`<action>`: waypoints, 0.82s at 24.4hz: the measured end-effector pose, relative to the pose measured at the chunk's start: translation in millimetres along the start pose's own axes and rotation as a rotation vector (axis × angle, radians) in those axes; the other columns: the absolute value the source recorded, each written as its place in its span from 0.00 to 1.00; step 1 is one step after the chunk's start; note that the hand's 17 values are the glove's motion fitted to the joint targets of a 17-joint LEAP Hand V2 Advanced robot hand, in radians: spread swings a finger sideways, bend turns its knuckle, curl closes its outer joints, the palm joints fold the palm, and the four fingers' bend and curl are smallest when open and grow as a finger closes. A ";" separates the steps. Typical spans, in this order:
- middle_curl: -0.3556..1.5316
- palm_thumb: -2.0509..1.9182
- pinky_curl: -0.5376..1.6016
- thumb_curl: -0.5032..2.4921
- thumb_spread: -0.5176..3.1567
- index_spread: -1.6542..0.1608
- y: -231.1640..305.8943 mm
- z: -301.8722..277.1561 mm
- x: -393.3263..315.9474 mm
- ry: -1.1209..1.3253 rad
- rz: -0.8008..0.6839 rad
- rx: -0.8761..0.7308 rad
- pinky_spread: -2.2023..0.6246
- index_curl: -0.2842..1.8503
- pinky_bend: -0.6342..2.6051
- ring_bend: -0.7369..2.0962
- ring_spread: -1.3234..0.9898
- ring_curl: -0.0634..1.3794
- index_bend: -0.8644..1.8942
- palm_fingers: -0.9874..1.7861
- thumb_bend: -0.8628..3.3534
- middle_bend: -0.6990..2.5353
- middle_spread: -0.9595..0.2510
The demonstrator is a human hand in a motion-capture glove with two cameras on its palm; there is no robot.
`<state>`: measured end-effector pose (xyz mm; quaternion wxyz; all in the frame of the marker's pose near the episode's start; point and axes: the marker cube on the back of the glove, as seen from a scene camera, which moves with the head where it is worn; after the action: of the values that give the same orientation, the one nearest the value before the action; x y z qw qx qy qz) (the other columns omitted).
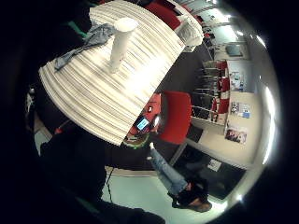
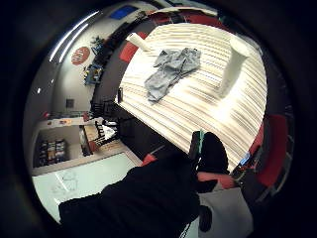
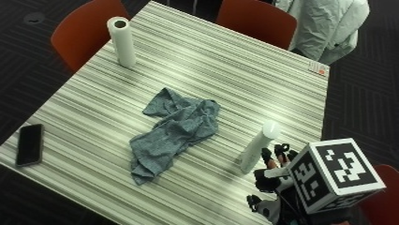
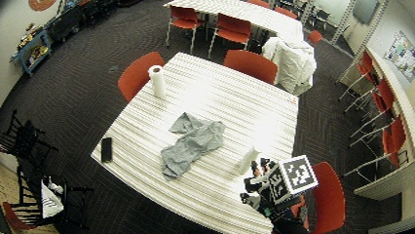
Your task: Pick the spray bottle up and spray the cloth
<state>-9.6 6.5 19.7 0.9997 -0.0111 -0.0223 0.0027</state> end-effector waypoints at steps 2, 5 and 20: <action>0.29 0.69 0.40 0.28 0.39 0.73 1.5 2.2 0.7 -0.036 0.011 0.011 0.83 0.23 0.38 0.39 0.61 0.21 0.37 0.48 0.26 0.27 0.79; 0.30 0.69 0.40 0.28 0.40 0.73 6.3 8.9 3.5 -0.175 0.056 0.034 0.83 0.24 0.38 0.39 0.61 0.21 0.37 0.48 0.25 0.27 0.80; 0.34 0.70 0.43 0.30 0.42 0.73 9.6 57.8 2.8 -1.148 0.347 0.198 0.83 0.21 0.41 0.41 0.62 0.25 0.33 0.44 0.23 0.28 0.85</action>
<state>-9.5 17.4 77.3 0.8091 0.0818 -0.5555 0.1732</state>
